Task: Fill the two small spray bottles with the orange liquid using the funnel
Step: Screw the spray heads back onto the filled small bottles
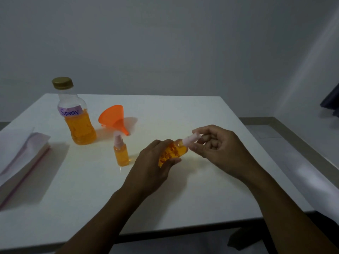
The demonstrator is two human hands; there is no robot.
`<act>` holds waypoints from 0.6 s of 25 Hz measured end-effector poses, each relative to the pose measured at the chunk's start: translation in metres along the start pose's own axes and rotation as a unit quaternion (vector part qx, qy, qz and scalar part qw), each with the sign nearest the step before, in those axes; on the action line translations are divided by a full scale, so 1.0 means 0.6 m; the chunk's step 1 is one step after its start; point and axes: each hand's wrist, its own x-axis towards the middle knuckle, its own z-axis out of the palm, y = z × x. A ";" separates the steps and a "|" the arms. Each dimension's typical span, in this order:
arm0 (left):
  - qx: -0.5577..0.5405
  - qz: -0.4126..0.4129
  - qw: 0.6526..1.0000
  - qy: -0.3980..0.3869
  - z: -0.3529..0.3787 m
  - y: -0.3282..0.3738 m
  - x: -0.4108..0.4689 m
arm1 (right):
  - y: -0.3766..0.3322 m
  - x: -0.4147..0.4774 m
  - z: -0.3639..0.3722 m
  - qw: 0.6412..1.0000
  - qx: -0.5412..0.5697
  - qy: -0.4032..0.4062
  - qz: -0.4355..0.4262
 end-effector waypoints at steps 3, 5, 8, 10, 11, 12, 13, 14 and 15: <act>-0.014 -0.009 1.000 -0.024 0.020 0.014 0.000 | 0.003 -0.007 -0.010 0.999 -0.019 0.041 -0.012; -0.020 -0.013 0.999 -0.040 0.028 0.021 0.001 | 0.004 -0.007 -0.010 0.997 -0.035 0.061 -0.027; -0.032 -0.013 0.998 -0.053 0.028 0.024 0.001 | 0.003 0.000 -0.012 0.997 -0.046 0.060 -0.034; -0.036 -0.016 0.998 -0.056 0.025 0.022 0.003 | 0.002 0.005 -0.021 0.998 -0.014 0.053 -0.027; -0.042 -0.024 0.997 -0.062 0.022 0.021 0.005 | 0.003 0.006 -0.025 0.998 0.018 0.050 -0.015; -0.051 -0.031 0.996 -0.068 0.020 0.018 0.005 | 0.003 0.006 -0.031 0.997 0.060 0.052 0.003; -0.064 -0.036 0.994 -0.077 0.018 0.017 0.004 | 0.004 0.005 -0.037 0.992 0.105 0.064 0.023; -0.085 -0.042 0.992 -0.086 0.017 0.018 0.003 | 0.007 0.003 -0.044 0.985 0.145 0.084 0.041; -0.117 -0.055 0.987 -0.097 0.016 0.020 0.002 | 0.012 0.002 -0.052 0.977 0.175 0.107 0.053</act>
